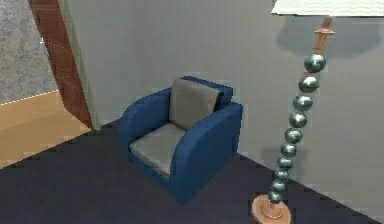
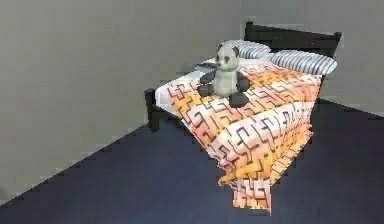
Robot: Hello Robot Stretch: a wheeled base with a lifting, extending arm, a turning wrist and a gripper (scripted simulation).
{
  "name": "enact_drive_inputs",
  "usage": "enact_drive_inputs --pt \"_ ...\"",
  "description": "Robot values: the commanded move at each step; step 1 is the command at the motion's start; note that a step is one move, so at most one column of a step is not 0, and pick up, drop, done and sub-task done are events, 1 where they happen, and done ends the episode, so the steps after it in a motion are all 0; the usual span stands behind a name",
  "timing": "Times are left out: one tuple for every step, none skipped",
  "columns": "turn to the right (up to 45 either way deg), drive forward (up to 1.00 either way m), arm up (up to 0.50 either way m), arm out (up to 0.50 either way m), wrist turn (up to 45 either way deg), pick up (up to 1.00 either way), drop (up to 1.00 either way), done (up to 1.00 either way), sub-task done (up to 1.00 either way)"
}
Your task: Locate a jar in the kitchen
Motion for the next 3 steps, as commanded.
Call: enact_drive_inputs --pt "-45.0 0.00 0.00 0.00 0.0 0.00 0.00 0.00 0.00" --pt "0.0 1.00 0.00 0.00 0.0 0.00 0.00 0.00 0.00" --pt "-12.0 0.00 0.00 0.00 0.0 0.00 0.00 0.00 0.00"
